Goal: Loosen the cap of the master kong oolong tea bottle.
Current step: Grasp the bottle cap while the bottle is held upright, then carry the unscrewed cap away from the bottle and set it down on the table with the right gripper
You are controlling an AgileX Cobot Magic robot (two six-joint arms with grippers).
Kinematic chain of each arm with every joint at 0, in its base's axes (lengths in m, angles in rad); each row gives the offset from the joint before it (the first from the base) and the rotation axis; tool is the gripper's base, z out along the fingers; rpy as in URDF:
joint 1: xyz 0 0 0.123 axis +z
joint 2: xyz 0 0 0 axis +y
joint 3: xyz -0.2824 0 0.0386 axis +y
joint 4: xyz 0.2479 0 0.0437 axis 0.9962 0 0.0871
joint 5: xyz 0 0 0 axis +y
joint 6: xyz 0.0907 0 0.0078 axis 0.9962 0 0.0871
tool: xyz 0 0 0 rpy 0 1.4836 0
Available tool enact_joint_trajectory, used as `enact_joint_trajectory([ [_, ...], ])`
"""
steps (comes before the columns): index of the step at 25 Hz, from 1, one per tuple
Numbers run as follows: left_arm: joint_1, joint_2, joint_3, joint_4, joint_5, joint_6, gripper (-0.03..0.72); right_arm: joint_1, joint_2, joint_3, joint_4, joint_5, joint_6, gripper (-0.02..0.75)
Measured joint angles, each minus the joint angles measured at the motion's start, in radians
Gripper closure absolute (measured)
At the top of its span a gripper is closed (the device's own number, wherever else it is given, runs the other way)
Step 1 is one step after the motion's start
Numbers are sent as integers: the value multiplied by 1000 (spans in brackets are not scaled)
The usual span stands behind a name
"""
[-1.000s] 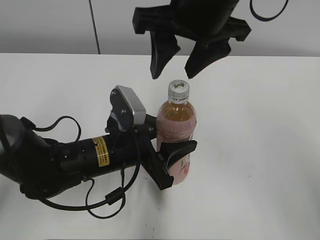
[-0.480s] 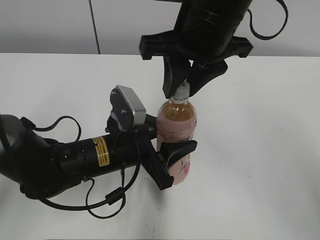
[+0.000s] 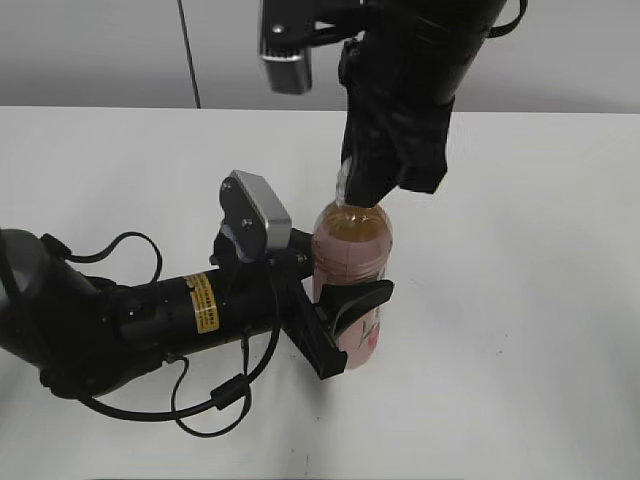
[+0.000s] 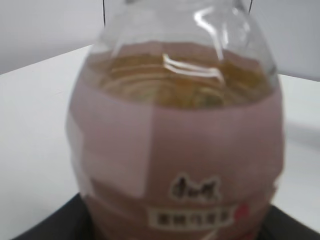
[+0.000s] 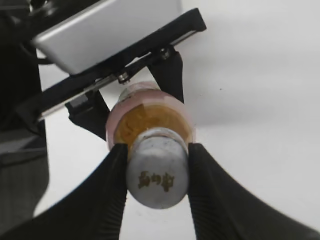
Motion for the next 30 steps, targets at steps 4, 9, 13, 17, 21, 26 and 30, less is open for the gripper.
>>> enact_joint_trajectory([
  [4,0,0,0,-1,0,0,316,0,0,0,-6,0,-198,461],
  [9,0,0,0,-1,0,0,316,0,-3,0,-7,1,-250,461],
  [13,0,0,0,1,0,0,316,0,-17,-16,11,1,-204,464],
  [17,0,0,0,6,0,0,316,0,-60,-51,49,0,-83,465],
  [21,0,0,0,8,0,0,316,0,-88,-53,-70,1,245,465],
  [26,0,0,0,14,0,0,316,-71,-99,14,-220,1,600,465],
  [30,0,0,0,23,0,0,316,-236,-105,153,-108,-1,777,465],
])
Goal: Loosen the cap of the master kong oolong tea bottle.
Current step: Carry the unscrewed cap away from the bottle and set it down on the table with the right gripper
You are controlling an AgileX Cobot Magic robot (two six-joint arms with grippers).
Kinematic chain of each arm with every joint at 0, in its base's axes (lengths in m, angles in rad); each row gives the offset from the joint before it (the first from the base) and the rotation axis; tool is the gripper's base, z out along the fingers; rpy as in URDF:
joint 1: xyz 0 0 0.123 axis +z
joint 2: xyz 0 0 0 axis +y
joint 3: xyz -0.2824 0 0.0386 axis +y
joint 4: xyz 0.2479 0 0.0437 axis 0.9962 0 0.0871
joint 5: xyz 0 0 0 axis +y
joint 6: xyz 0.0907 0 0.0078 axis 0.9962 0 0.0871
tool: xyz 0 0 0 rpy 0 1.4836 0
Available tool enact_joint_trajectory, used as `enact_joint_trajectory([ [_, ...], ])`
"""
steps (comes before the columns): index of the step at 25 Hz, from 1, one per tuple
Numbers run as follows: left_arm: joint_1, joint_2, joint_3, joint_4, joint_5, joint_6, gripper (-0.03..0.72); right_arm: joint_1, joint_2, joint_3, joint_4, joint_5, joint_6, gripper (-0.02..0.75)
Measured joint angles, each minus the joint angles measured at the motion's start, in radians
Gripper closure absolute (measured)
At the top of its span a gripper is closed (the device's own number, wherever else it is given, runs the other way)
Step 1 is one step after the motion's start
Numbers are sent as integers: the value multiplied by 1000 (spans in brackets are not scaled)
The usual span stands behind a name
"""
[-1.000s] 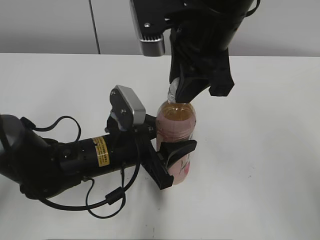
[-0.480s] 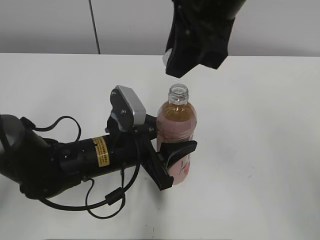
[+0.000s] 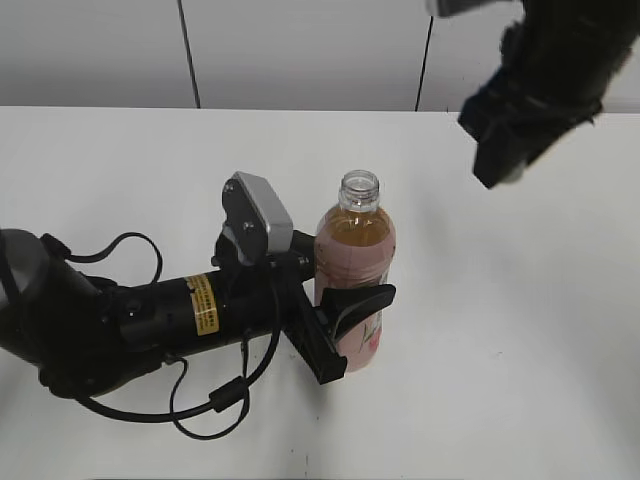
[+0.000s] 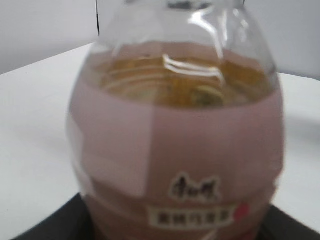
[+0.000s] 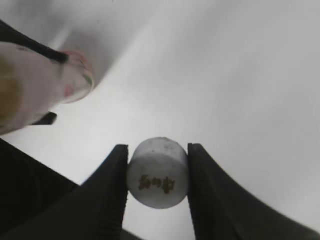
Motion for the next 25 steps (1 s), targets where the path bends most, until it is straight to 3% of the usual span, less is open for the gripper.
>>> enact_joint_trajectory([
  [4,0,0,0,1,-1,0,316,-112,0,203,31,-5,122,465],
  [10,0,0,0,3,-1,0,316,-117,1,442,35,-290,226,465],
  [19,0,0,0,4,-2,0,316,-117,156,465,123,-492,249,465],
  [25,0,0,0,5,-2,0,316,-117,239,466,138,-520,237,444],
])
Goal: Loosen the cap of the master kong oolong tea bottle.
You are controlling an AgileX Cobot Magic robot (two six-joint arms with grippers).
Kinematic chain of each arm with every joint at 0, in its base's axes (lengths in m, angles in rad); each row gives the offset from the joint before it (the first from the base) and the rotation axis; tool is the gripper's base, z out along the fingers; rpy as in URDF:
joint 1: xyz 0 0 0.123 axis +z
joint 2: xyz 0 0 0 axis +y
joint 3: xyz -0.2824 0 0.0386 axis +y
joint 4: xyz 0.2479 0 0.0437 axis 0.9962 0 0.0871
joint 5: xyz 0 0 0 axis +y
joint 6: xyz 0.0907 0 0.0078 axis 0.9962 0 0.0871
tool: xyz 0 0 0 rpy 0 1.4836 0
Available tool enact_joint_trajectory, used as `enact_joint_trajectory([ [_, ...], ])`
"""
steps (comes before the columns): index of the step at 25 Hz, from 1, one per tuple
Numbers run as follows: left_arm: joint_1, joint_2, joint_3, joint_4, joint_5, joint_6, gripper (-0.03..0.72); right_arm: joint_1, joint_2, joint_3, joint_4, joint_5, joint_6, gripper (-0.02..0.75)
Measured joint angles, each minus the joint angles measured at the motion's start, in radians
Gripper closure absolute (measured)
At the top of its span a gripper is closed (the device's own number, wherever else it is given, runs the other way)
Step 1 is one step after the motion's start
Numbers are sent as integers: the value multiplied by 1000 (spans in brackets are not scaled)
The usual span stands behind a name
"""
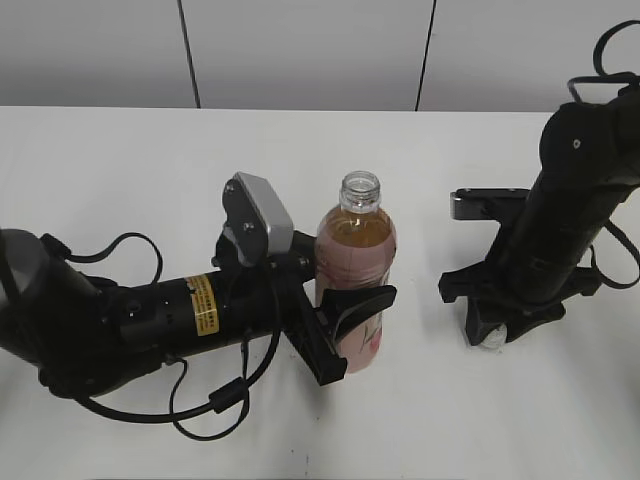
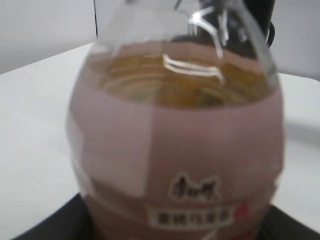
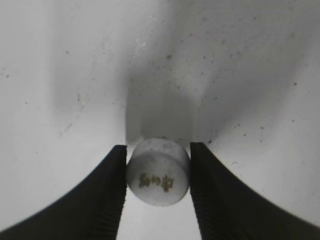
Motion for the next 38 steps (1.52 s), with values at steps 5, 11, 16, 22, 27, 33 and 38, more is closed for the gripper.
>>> enact_joint_trajectory([
  [5,0,0,0,0,0,0,316,0,7,0,1,-6,-30,284],
  [11,0,0,0,1,0,0,270,0,7,0,1,-8,-34,256],
  [16,0,0,-1,1,-28,0,190,0,7,0,2,-9,-34,256],
  [22,0,-1,40,-2,-33,0,176,0,7,0,11,-4,-34,256],
  [27,2,-4,100,-39,-39,0,174,0,7,0,19,-2,-35,256],
  [33,52,-50,159,-46,-40,0,173,0,7,0,37,1,-51,256],
  [38,107,-101,227,-34,-38,0,173,0,7,0,44,1,-57,256],
])
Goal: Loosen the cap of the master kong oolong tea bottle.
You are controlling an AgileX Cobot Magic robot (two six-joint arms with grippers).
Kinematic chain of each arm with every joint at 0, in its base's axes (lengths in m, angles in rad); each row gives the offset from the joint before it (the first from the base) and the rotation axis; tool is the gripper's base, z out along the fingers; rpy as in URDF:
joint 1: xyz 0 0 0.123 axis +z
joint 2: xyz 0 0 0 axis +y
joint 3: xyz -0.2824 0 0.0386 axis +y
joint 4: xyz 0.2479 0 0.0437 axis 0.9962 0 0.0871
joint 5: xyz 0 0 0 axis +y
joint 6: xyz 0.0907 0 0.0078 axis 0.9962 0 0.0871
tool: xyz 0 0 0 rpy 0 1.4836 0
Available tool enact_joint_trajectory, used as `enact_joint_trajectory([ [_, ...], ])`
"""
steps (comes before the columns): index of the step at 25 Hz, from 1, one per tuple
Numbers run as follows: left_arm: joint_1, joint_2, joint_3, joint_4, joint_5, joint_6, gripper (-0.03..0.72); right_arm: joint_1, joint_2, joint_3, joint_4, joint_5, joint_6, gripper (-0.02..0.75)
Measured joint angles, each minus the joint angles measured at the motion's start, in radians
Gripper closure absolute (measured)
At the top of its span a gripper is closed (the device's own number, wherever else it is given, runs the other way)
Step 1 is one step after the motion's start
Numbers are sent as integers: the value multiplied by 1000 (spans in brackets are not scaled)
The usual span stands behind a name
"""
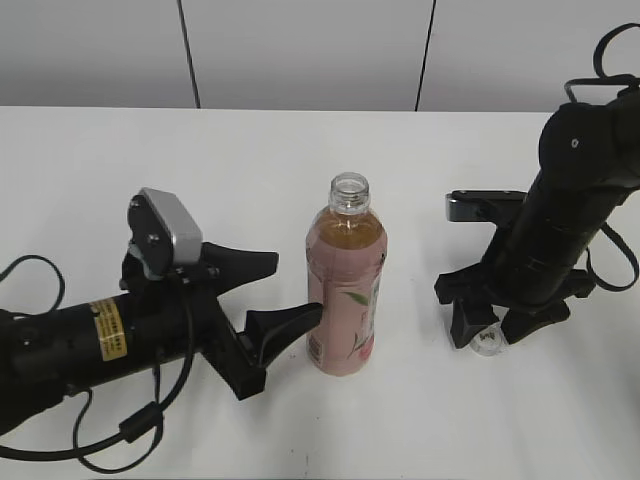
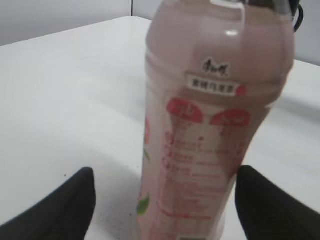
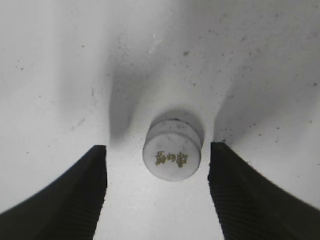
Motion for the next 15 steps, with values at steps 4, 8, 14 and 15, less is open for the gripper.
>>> enact_joint_trajectory([
  [4,54,-57,54,5,0,33,173,0,0,0,3,1,0,256],
  [8,86,-123,66,70,0,53,174,0,0,0,14,1,0,256],
  [14,89,-269,66,80,226,113,176,0,0,0,28,1,-2,256],
  [15,89,-300,66,52,291,121,176,0,0,0,29,2,-3,256],
])
